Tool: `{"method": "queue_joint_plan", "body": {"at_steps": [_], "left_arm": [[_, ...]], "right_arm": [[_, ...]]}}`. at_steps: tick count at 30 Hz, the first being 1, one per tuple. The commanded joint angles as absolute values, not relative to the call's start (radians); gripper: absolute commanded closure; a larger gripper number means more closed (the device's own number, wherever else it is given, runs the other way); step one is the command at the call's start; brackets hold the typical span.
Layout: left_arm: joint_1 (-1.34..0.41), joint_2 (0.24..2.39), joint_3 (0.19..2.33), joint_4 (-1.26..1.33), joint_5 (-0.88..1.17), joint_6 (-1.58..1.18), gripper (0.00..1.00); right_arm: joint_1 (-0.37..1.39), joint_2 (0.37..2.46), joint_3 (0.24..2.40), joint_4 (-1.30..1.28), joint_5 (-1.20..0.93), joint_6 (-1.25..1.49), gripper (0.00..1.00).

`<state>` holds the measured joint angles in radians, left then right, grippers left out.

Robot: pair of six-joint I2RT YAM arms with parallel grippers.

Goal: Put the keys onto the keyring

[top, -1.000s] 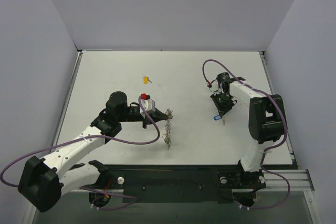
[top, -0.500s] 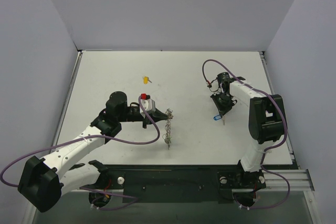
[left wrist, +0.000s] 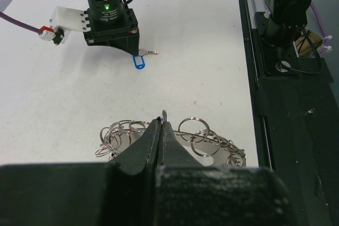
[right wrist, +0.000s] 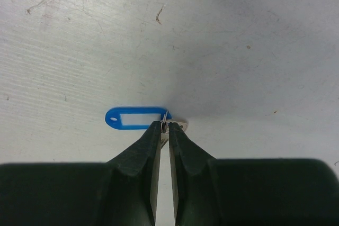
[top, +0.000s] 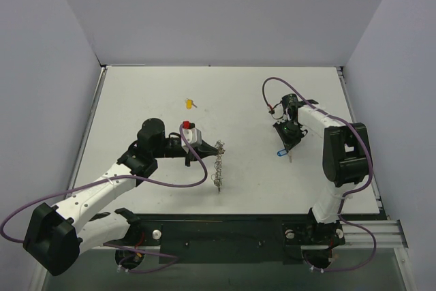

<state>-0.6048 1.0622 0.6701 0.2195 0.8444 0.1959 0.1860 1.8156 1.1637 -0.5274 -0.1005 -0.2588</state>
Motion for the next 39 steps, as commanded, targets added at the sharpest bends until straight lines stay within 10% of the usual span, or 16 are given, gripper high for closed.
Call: {"method": "queue_joint_plan", "body": {"at_steps": [1, 39], "left_arm": [[-0.600, 1.031, 0.724, 0.259, 0.861, 0.210, 1.00], [-0.600, 1.031, 0.726, 0.255, 0.862, 0.215, 1.00]], "right_arm": [[0.196, 1.819, 1.192, -0.571, -0.083, -0.259, 0.92], [0.201, 1.832, 1.195, -0.569, -0.067, -0.256, 0.94]]}}
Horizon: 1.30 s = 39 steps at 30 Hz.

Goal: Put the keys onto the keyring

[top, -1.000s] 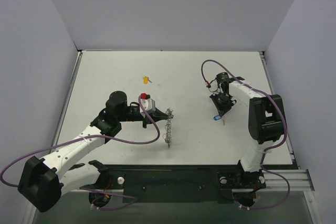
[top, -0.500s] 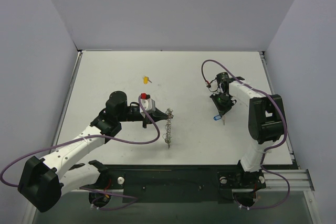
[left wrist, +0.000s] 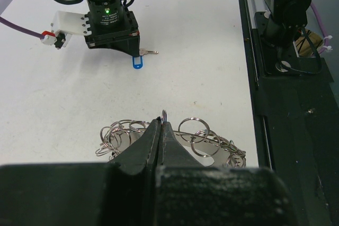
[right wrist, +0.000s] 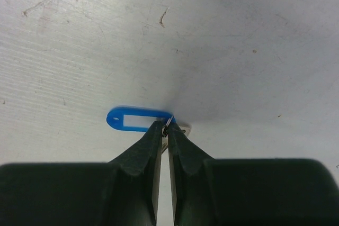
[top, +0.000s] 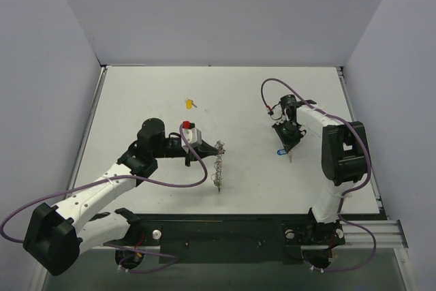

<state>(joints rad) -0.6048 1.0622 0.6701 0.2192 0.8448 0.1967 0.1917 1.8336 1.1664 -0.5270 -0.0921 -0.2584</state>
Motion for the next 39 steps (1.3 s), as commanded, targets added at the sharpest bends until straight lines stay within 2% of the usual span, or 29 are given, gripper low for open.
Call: {"method": "queue_joint_plan", "body": {"at_steps": [1, 9, 17, 25, 30, 35, 39], "left_arm": [[-0.600, 1.031, 0.727, 0.255, 0.861, 0.215, 1.00], [-0.598, 1.029, 0.726, 0.253, 0.862, 0.216, 1.00], [-0.600, 1.029, 0.727, 0.255, 0.865, 0.216, 1.00], [-0.600, 1.016, 0.721, 0.264, 0.874, 0.216, 1.00], [-0.600, 0.985, 0.706, 0.308, 0.868, 0.203, 1.00], [-0.598, 0.945, 0.678, 0.374, 0.850, 0.183, 1.00], [-0.598, 0.933, 0.678, 0.489, 0.859, 0.129, 1.00]], "right_arm": [[0.201, 1.832, 1.196, -0.569, -0.067, -0.255, 0.94], [0.201, 1.813, 1.195, -0.568, -0.071, -0.259, 1.00], [0.195, 1.749, 1.189, -0.568, -0.104, -0.290, 1.00], [0.179, 1.543, 1.169, -0.558, -0.334, -0.351, 1.00], [0.173, 1.416, 1.363, -0.736, -0.477, -0.585, 1.00], [0.158, 1.428, 1.652, -1.003, -0.647, -0.765, 1.00], [0.158, 1.401, 1.727, -1.106, -0.790, -0.923, 1.00]]}}
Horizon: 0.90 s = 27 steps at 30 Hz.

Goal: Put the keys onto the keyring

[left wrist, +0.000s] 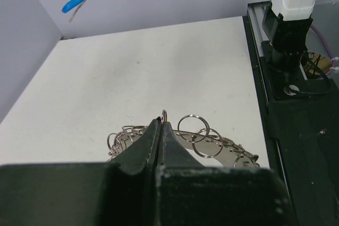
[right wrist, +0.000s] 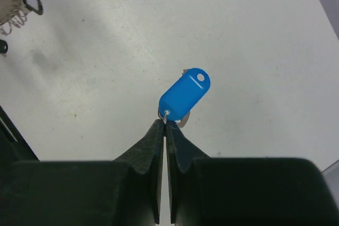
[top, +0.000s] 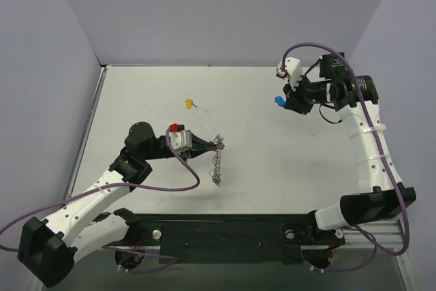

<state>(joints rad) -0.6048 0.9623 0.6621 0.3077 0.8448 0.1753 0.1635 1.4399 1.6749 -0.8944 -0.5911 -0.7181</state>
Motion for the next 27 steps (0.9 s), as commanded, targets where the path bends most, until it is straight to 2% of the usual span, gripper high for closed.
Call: {"method": "queue_joint_plan", "body": {"at_steps": [1, 6, 10, 14, 19, 22, 25, 27], "left_arm": [[-0.597, 0.933, 0.690, 0.508, 0.861, 0.127, 1.00], [-0.592, 0.940, 0.730, 0.534, 0.856, 0.150, 1.00], [-0.592, 0.948, 0.698, 0.613, 0.848, 0.160, 1.00], [-0.595, 0.933, 0.600, 0.753, 0.844, 0.153, 1.00], [-0.639, 0.907, 0.552, 0.726, 0.821, 0.248, 1.00], [-0.676, 0.896, 0.554, 0.605, 0.786, 0.325, 1.00], [-0.699, 0.908, 0.542, 0.636, 0.775, 0.313, 1.00], [-0.704, 0.917, 0.537, 0.646, 0.761, 0.302, 1.00]], "right_arm": [[0.161, 1.396, 1.727, -1.106, -0.843, -0.934, 1.00], [0.212, 1.382, 1.703, -1.094, -0.997, -0.991, 1.00], [0.339, 1.309, 1.597, -1.057, -0.934, -1.110, 1.00], [0.457, 1.237, 1.467, -0.863, -0.899, -1.045, 1.00], [0.560, 1.181, 1.356, -0.736, -0.876, -0.990, 1.00], [0.636, 1.161, 1.341, -0.710, -0.829, -0.963, 1.00], [0.663, 1.152, 1.310, -0.680, -0.815, -0.918, 1.00], [0.681, 1.135, 1.272, -0.567, -0.741, -0.798, 1.00]]}}
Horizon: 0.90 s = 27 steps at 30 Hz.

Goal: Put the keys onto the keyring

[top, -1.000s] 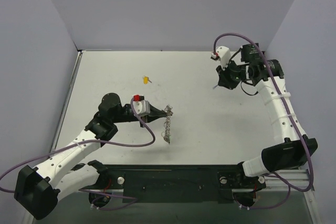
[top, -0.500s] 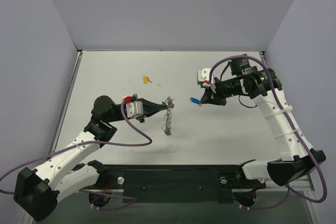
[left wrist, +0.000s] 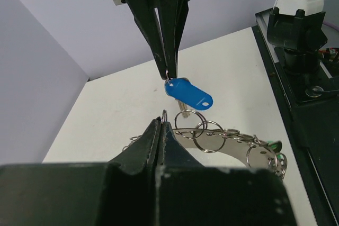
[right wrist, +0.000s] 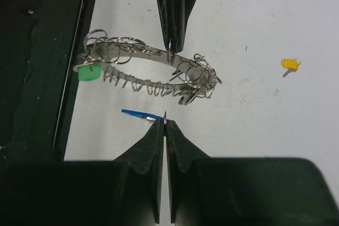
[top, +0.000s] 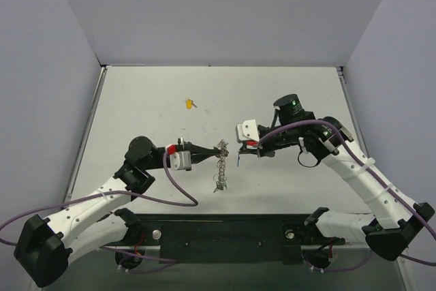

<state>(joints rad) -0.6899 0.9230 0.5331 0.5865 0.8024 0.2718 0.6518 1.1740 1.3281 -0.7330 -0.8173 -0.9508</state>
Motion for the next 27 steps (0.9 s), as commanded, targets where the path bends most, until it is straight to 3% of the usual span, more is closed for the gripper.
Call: {"method": "queue_joint_plan", "body": {"at_steps": [1, 10, 27], "left_arm": [[-0.706, 0.917, 0.534, 0.649, 0.753, 0.298, 1.00], [-0.729, 0.954, 0.496, 0.804, 0.618, 0.123, 1.00], [-0.778, 0.996, 0.454, 0.910, 0.555, 0.078, 1.00]], "right_arm": [[0.683, 1.126, 1.250, -0.551, -0.726, -0.781, 1.00], [0.736, 1.040, 1.155, -0.465, -0.630, -0.848, 1.00], [0.785, 1.009, 1.048, -0.304, -0.528, -0.736, 1.00]]}}
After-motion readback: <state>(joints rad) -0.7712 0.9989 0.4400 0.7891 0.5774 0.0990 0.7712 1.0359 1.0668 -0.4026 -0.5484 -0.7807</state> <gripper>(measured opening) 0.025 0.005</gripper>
